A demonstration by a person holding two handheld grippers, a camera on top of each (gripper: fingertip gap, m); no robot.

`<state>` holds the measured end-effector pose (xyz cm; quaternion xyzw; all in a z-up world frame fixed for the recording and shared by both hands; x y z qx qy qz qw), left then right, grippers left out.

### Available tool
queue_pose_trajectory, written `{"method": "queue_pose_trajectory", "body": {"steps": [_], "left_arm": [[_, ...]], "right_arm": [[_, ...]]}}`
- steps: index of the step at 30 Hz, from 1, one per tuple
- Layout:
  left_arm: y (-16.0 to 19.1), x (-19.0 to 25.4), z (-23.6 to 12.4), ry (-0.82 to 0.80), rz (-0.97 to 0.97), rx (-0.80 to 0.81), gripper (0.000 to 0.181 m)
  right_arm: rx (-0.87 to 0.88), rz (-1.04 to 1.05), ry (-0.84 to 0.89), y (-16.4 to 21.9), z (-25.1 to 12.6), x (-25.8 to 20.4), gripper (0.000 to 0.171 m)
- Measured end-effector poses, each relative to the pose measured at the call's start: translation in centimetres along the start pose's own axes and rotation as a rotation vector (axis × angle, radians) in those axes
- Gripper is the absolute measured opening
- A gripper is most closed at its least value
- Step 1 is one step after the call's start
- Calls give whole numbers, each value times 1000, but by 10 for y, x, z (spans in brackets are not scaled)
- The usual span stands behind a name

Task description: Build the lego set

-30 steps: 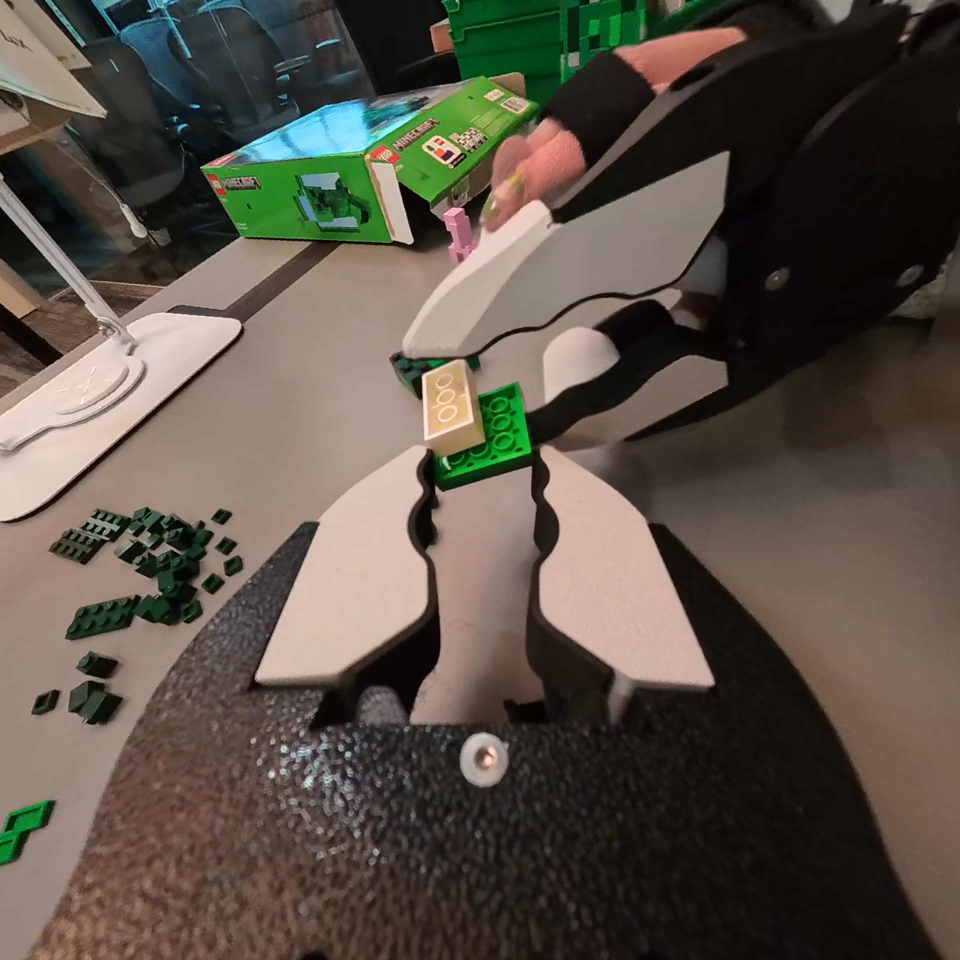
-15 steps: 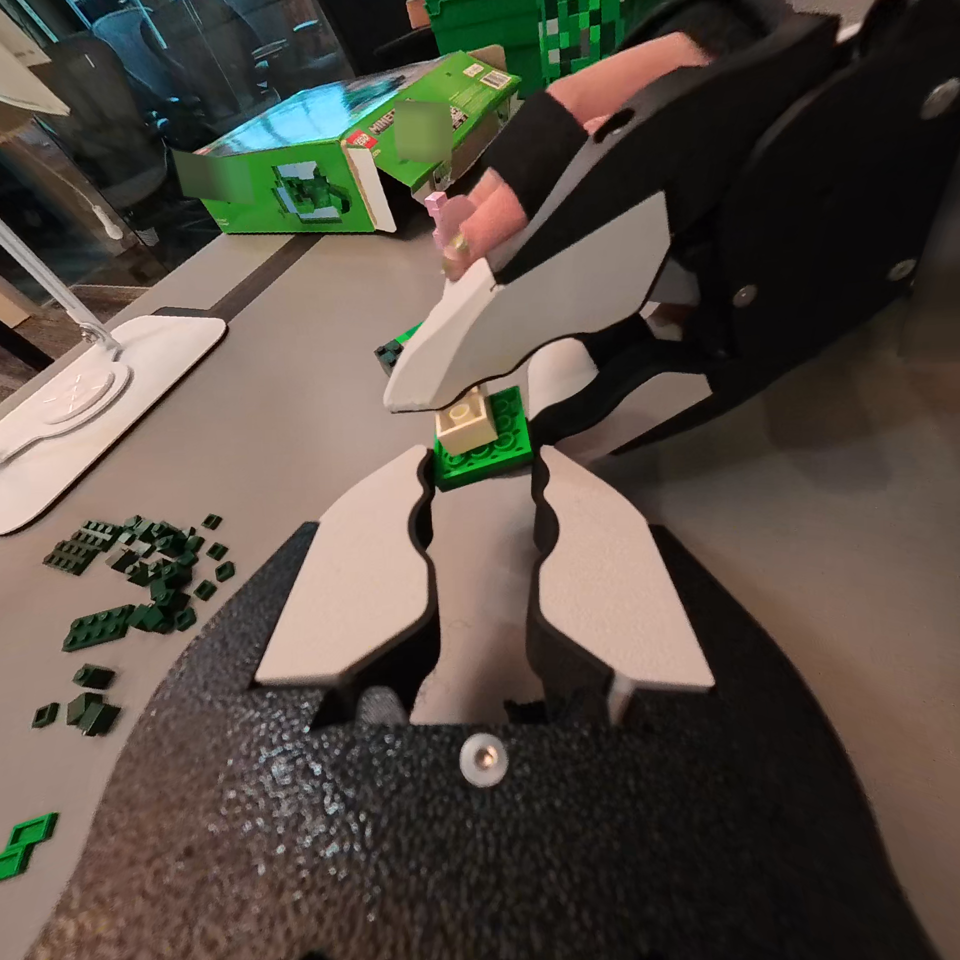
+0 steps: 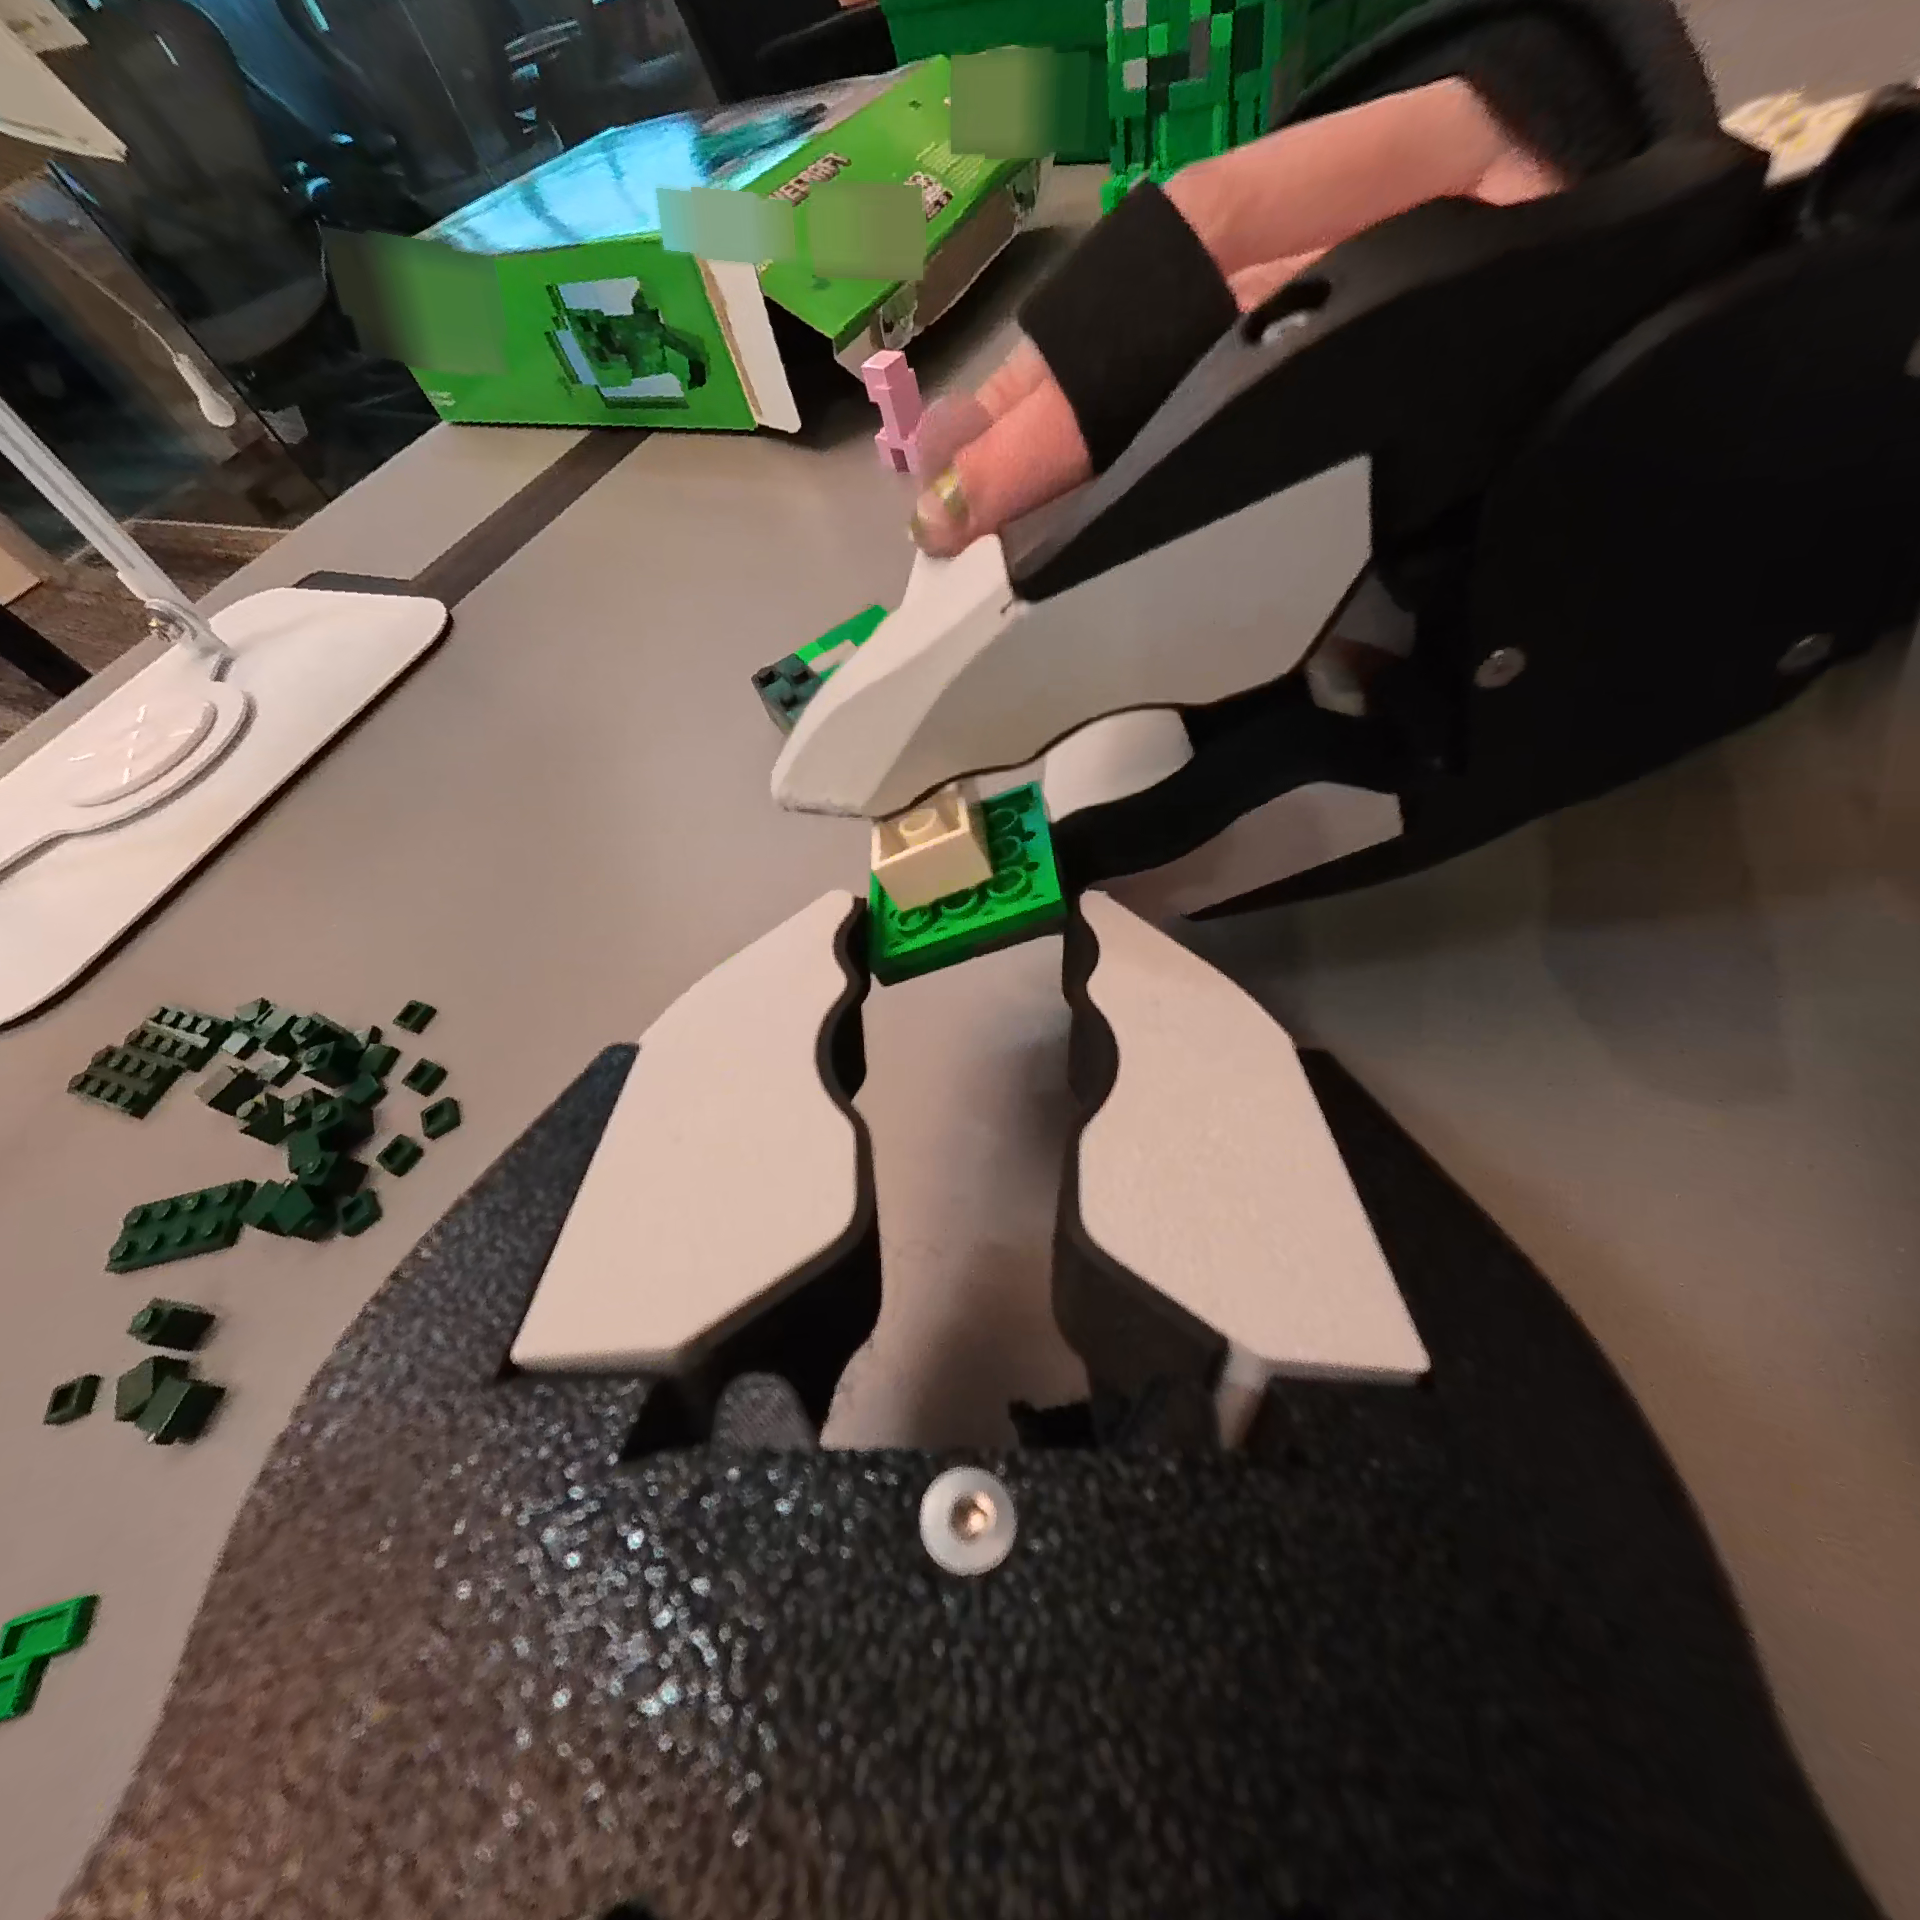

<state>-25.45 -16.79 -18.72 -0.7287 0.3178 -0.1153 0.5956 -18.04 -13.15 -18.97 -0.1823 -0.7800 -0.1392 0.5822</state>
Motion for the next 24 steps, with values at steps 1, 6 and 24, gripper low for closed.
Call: {"method": "queue_pose_trajectory", "body": {"steps": [1,6,24], "left_arm": [[0,0,0,-1,3,4,35],[-1,1,-1,8,12,24,35],[-1,1,-8,157,72,105,35]], "right_arm": [[5,7,-1,0,-1,1,35],[33,40,-6,1,-4,3,43],[583,880,-282,42,-46,10,43]]}}
Point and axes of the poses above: each gripper's, where its closed fingertips meet, z out along the fingers, y out of its underside, x = y × z across the jaws, the point moved 7 cm from there along -z, back along the fingers, and after that the axes turned 7 degrees about x, right-handed, at the moved point
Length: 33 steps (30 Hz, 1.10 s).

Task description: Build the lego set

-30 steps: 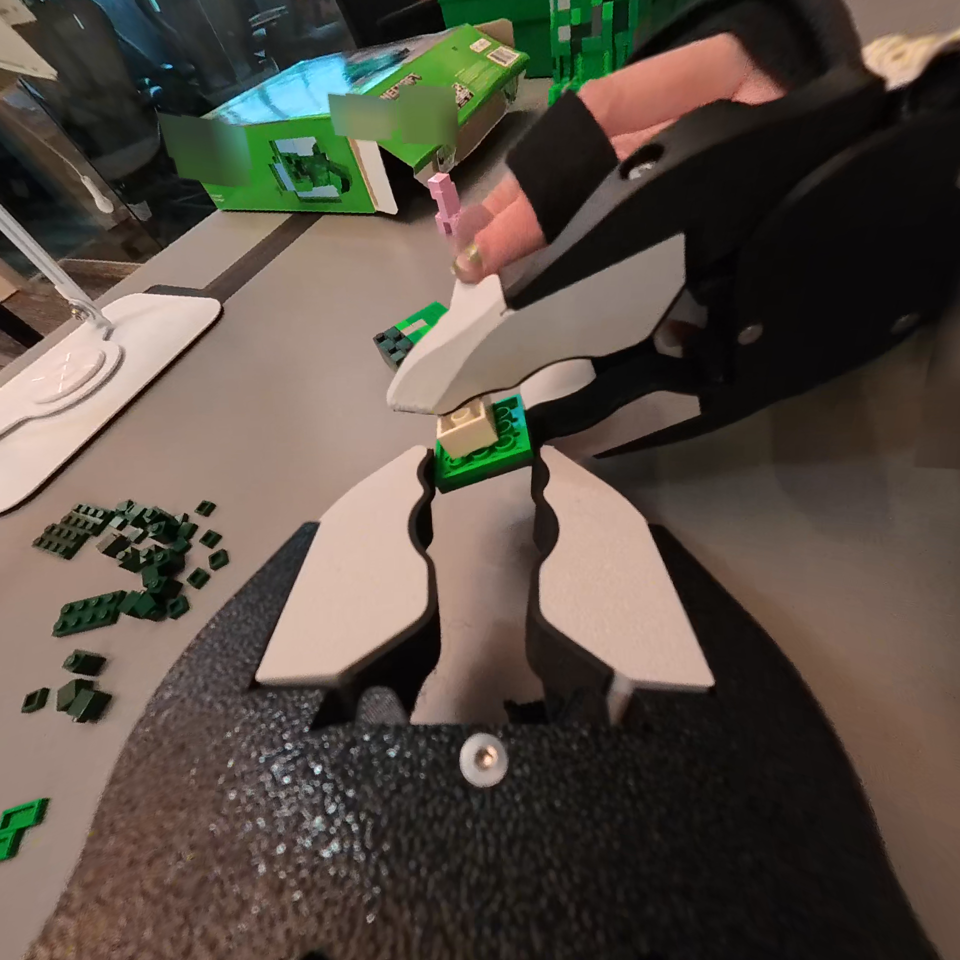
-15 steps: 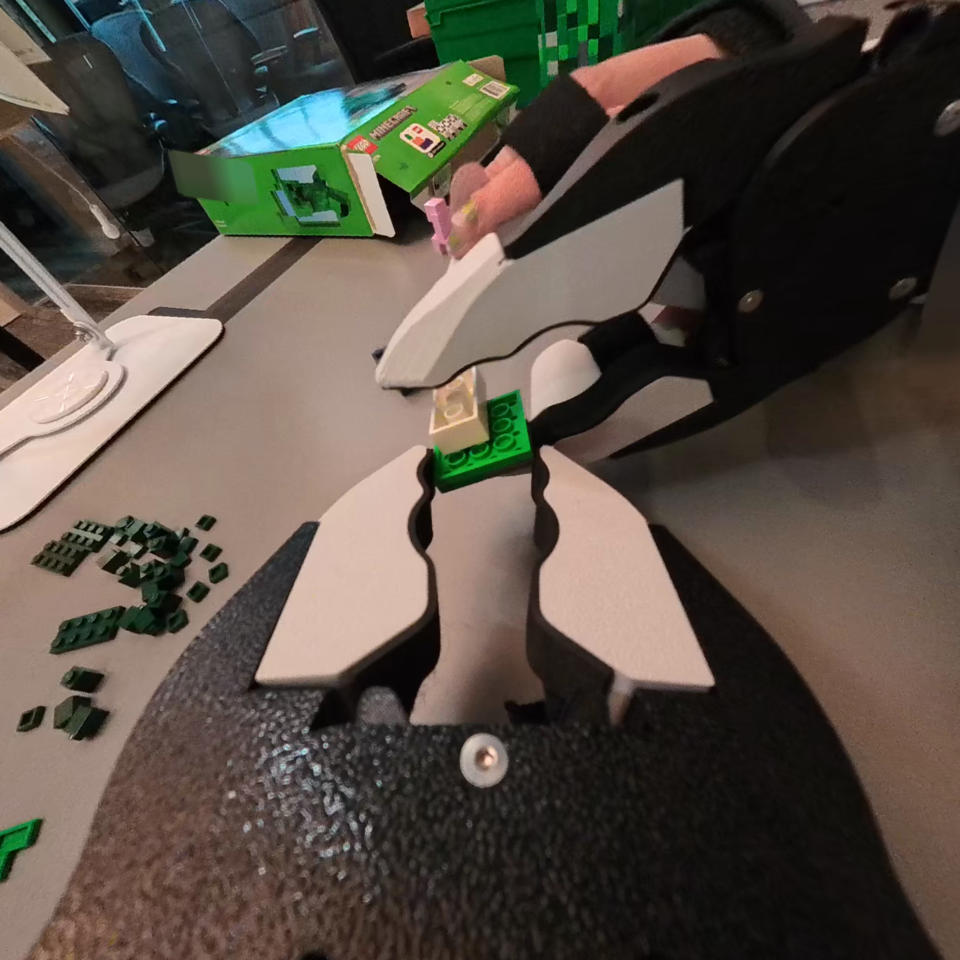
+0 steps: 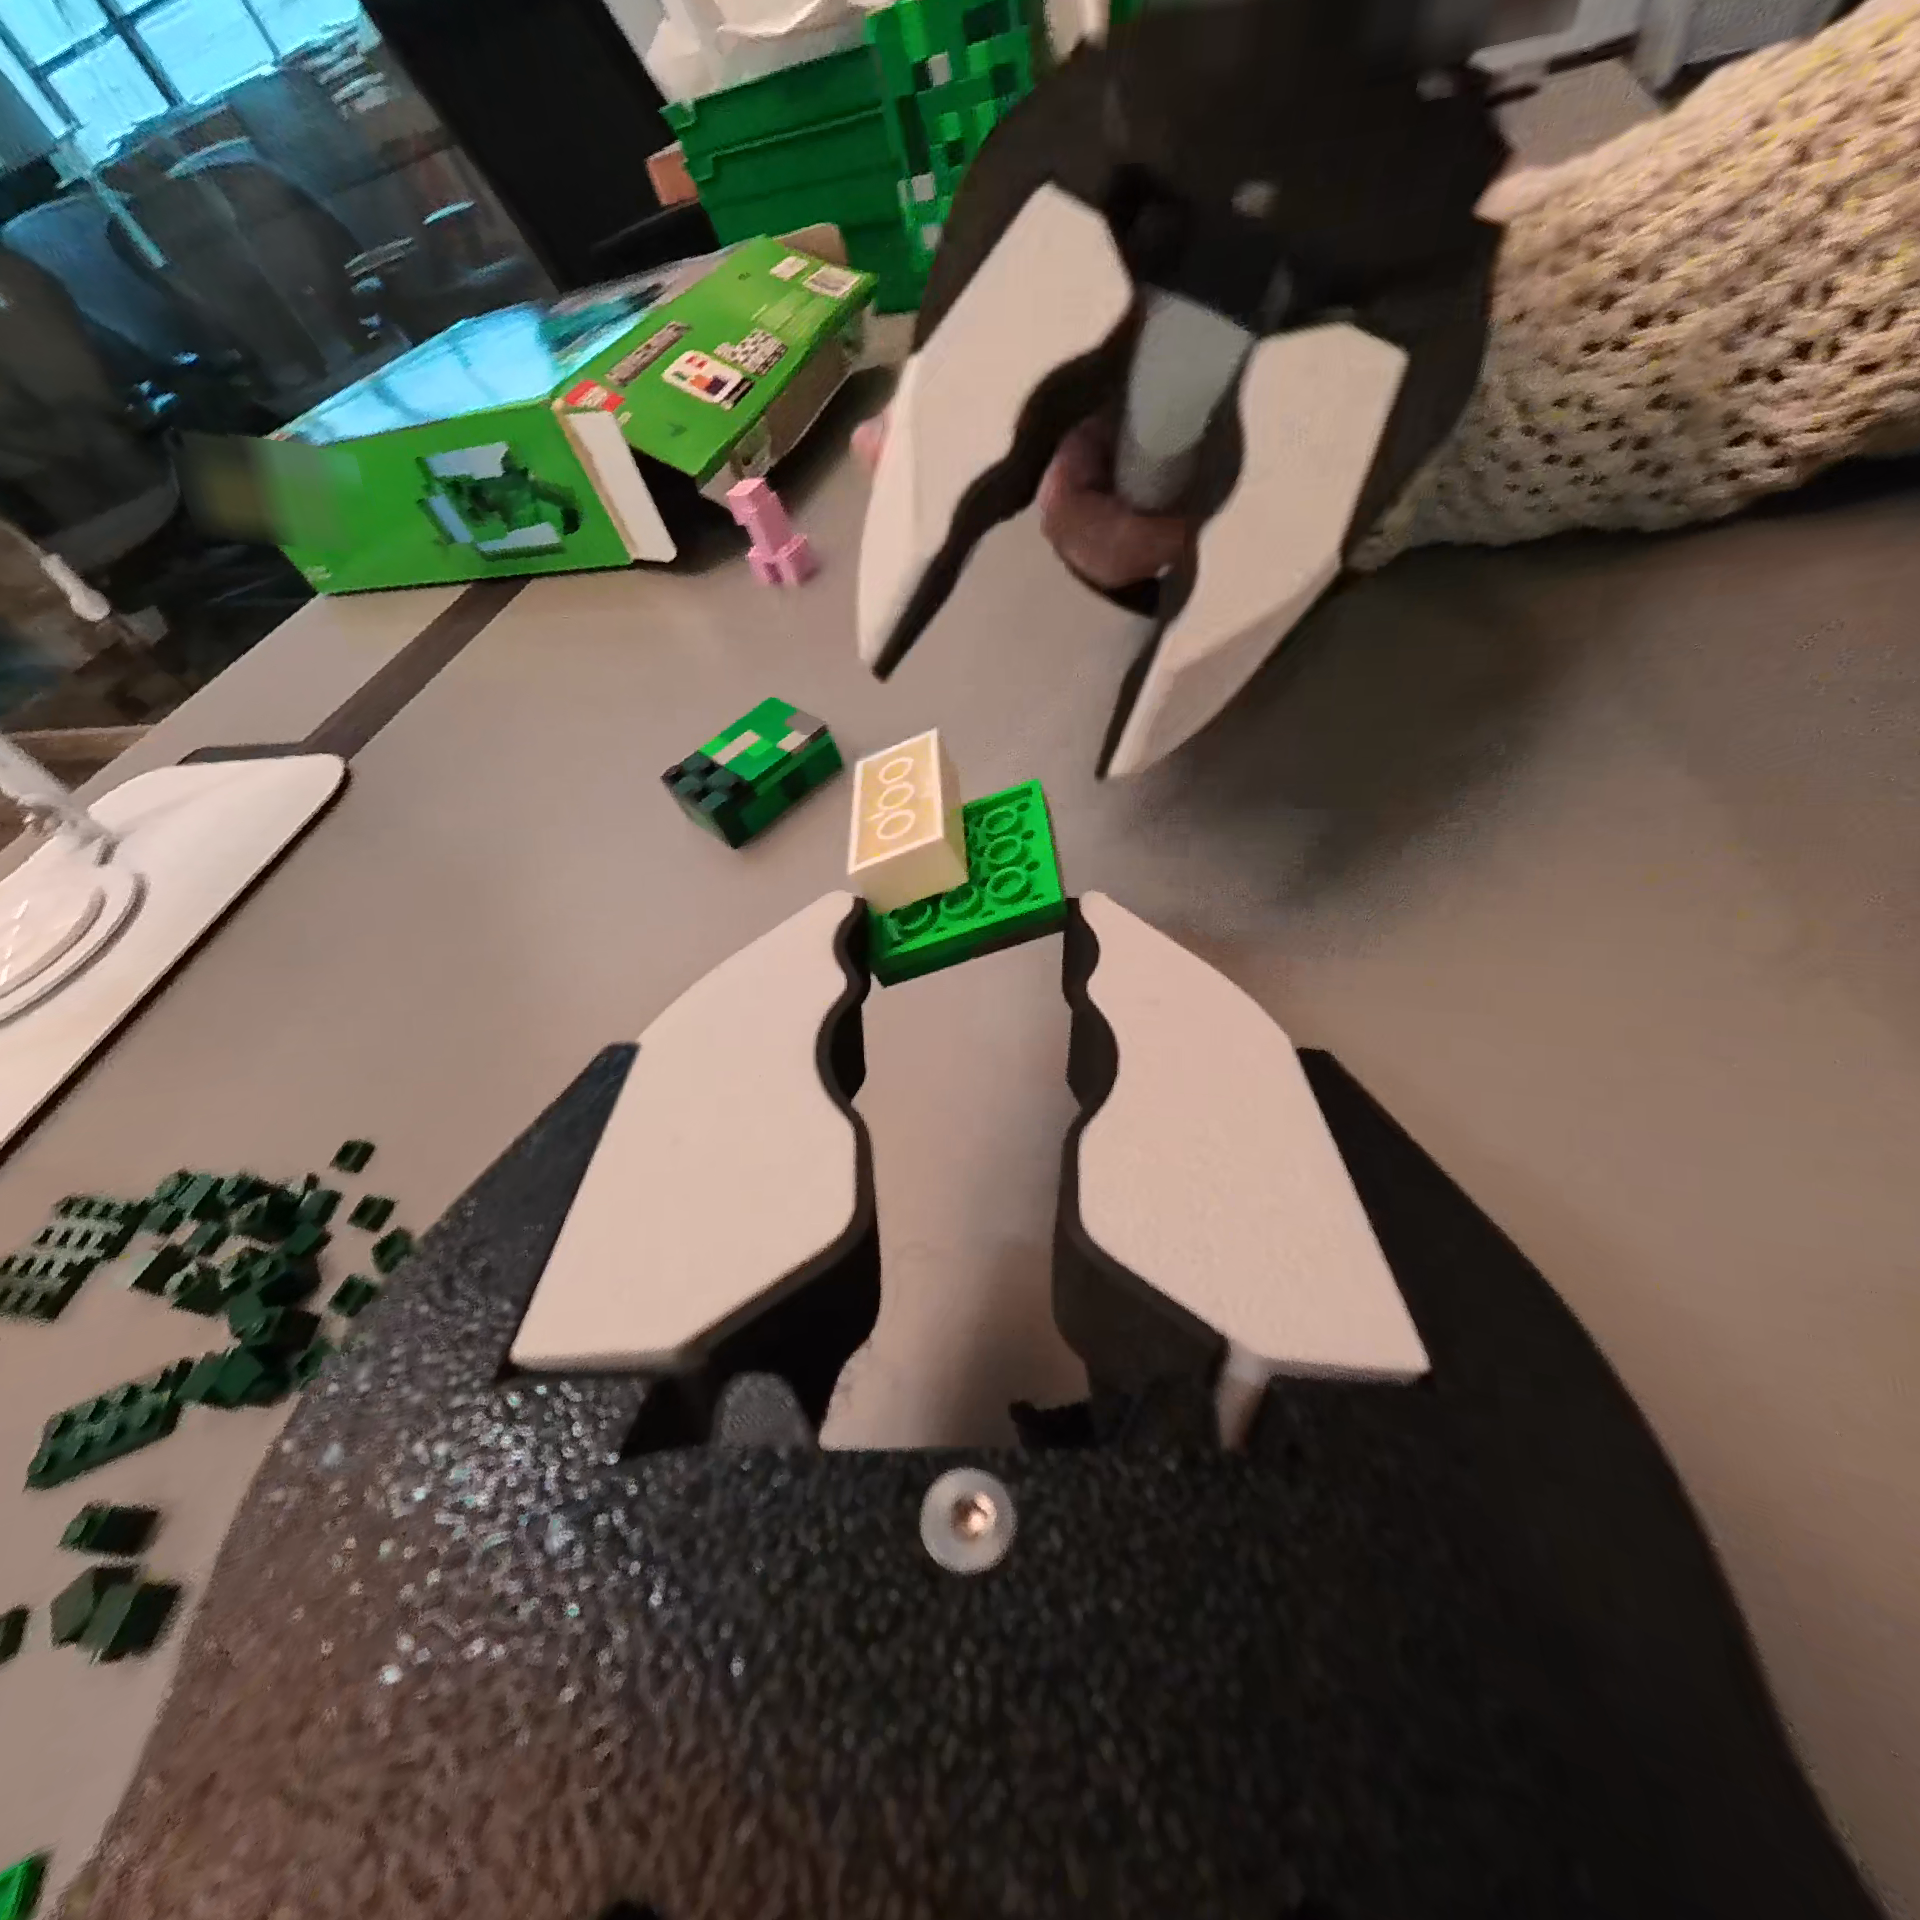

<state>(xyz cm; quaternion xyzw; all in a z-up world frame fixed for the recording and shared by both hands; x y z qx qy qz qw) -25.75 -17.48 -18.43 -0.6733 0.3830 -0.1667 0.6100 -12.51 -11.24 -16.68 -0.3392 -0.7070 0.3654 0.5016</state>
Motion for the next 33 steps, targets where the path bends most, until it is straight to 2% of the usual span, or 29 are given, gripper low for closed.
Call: {"method": "queue_pose_trajectory", "body": {"steps": [3,8,21,33], "left_arm": [[-3,6,0,60,18,33,35],[-6,17,1,140,67,73,35],[-8,23,1,179,89,95,35],[-9,24,1,188,95,97,36]], "right_arm": [[155,269,-91,-6,-3,6,41],[170,450,-250,-6,3,5,37],[149,481,-344,-5,5,-1,17],[124,432,-384,-8,5,-4,17]]}}
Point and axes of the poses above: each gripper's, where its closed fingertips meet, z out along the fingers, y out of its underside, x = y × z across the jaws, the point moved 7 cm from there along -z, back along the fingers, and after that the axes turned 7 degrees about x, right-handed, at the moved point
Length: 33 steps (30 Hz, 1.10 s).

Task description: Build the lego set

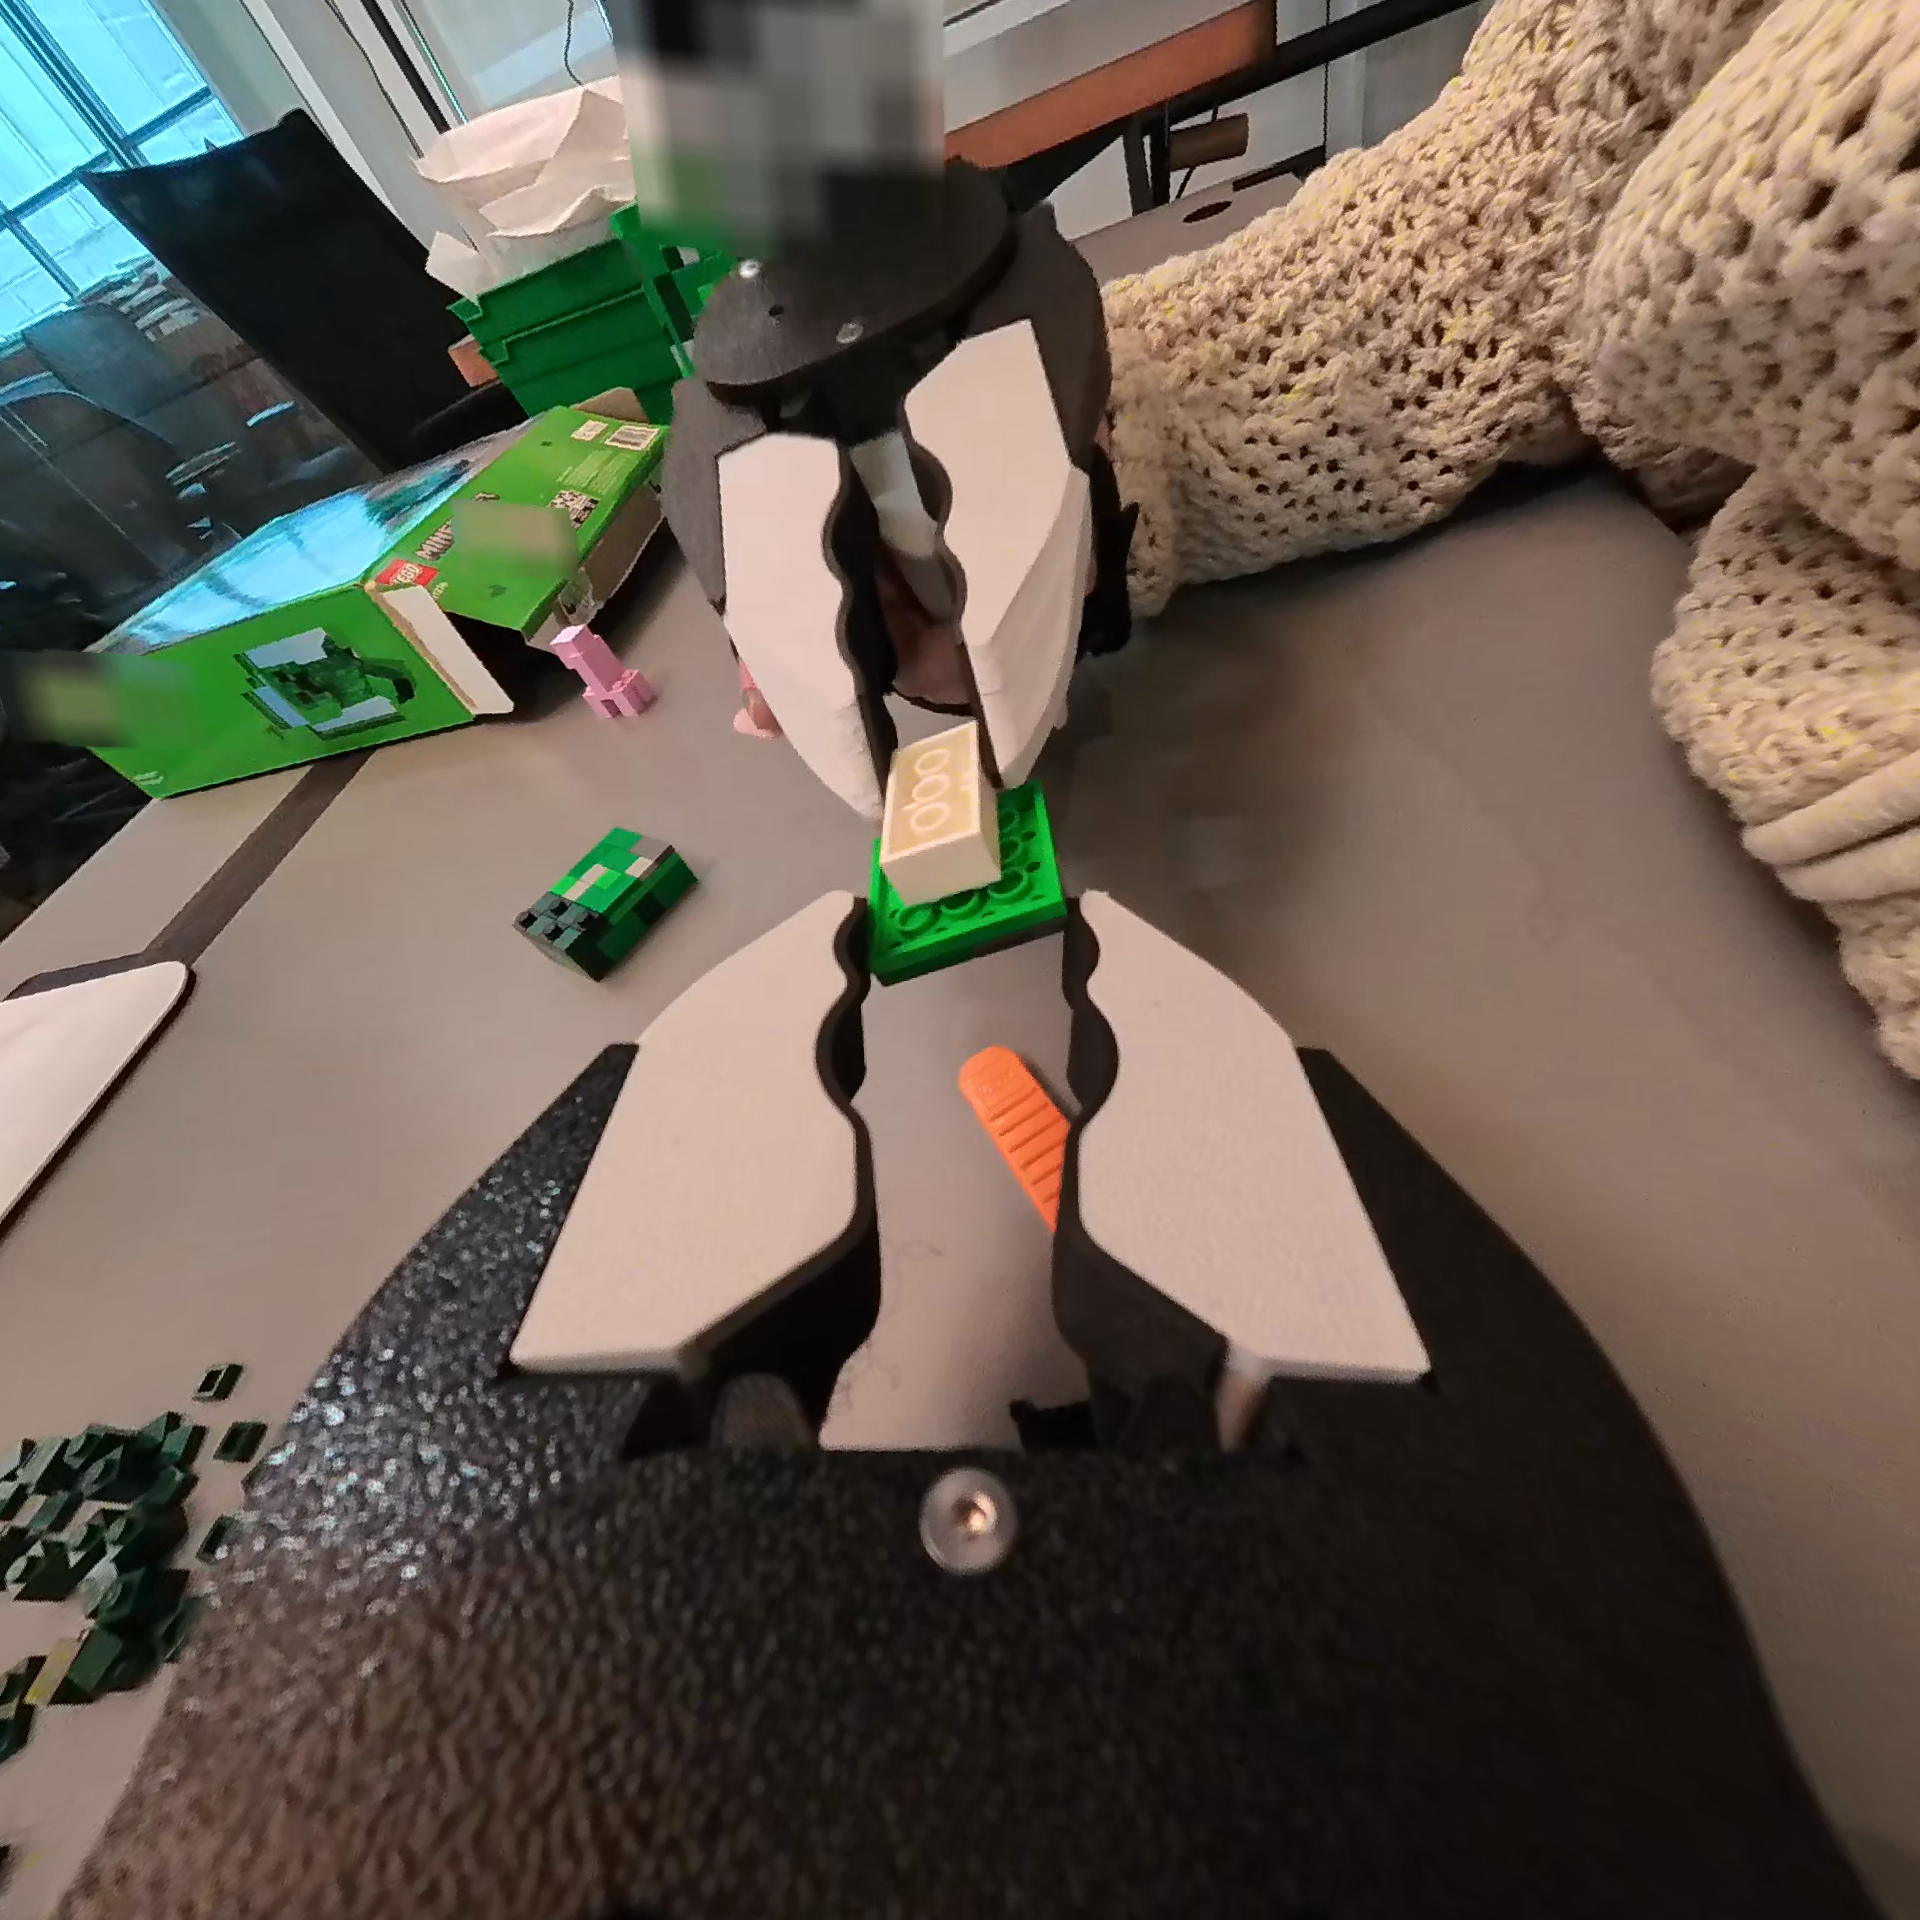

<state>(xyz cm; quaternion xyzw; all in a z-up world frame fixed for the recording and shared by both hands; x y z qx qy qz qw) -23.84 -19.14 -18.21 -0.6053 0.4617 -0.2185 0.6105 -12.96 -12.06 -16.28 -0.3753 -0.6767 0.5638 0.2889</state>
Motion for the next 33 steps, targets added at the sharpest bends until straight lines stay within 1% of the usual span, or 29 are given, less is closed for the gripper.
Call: {"method": "queue_pose_trajectory", "body": {"steps": [11,16,20,23,25,28,31,33], "left_arm": [[0,0,0,-1,3,0,35],[0,-1,0,-11,2,0,36],[0,-8,-2,-58,-36,7,36],[-3,-17,-6,-139,-51,1,35],[-9,-23,-8,-197,-64,11,35],[-24,-32,-9,-282,-98,17,35],[-51,-39,-10,-328,-157,50,35],[-74,-42,-11,-338,-171,62,35]], "right_arm": [[1,-20,11,-1,-1,1,20],[35,-58,51,-6,-6,3,32],[117,-108,119,-20,-19,4,37],[147,-177,173,-31,-29,1,40],[142,-231,198,-40,-37,-4,43],[81,-358,261,-55,-52,-11,46],[16,-516,309,-78,-65,-18,48],[-18,-614,337,-98,-70,-20,53]]}}
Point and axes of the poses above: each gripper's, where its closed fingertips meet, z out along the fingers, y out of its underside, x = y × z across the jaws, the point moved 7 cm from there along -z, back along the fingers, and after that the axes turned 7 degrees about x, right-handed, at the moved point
